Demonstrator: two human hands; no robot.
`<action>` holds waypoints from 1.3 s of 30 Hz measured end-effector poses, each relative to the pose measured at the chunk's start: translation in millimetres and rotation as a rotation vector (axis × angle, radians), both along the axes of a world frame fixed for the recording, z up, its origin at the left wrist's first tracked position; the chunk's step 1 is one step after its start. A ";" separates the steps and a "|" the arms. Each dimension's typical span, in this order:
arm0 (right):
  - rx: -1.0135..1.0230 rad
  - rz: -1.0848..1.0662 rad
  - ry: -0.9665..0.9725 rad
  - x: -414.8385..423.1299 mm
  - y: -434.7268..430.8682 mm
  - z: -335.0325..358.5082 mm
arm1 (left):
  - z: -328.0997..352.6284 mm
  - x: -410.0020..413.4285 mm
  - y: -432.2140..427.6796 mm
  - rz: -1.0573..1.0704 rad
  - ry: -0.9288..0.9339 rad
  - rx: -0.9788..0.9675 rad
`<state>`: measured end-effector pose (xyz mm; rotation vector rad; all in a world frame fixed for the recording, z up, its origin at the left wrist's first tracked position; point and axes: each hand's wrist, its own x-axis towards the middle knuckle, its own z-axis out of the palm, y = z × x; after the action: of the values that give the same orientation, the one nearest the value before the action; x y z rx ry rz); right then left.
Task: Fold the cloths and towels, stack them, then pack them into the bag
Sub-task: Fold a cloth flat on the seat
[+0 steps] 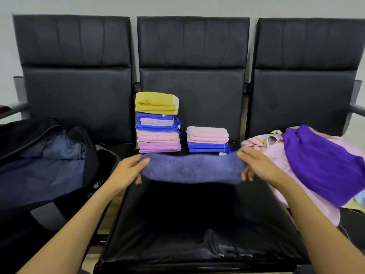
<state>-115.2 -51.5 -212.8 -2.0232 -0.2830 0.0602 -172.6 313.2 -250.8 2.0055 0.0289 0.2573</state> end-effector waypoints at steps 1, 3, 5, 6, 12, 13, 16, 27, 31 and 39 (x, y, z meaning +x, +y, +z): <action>-0.076 0.061 0.131 -2.6 -2.8 -3.0 | -6.7 -0.7 1.5 -0.043 0.096 0.020; -0.253 0.176 0.352 -6.3 -7.7 -13.2 | -19.6 -1.9 1.9 -0.108 0.260 0.143; -0.369 0.260 0.478 -6.4 -11.9 -27.3 | -30.4 -1.0 0.7 -0.142 0.327 0.255; -0.415 0.275 0.500 -4.5 -14.0 -34.3 | -34.9 1.1 0.9 -0.140 0.329 0.270; -0.658 0.222 0.473 12.9 -15.2 -59.7 | -55.1 21.6 -3.0 -0.035 0.356 0.371; -0.658 0.196 0.442 16.4 -14.5 -61.7 | -56.8 25.4 -6.8 -0.002 0.341 0.368; -0.667 0.113 0.340 24.9 -13.7 -62.6 | -55.5 36.4 -21.3 0.121 0.284 0.321; -0.811 -0.034 0.200 46.0 -8.9 -96.0 | -75.3 65.9 -31.5 0.252 0.387 0.399; -0.843 -0.104 0.124 47.3 1.7 -86.0 | -73.3 64.9 -32.9 0.159 0.639 0.698; -0.876 0.032 -0.006 40.3 15.7 -86.1 | -70.0 57.5 -33.4 0.102 0.560 0.742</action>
<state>-74.9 -35.8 -298.9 -2.8870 -0.3253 0.2301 -115.2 279.8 -320.7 2.7603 0.4474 -0.2858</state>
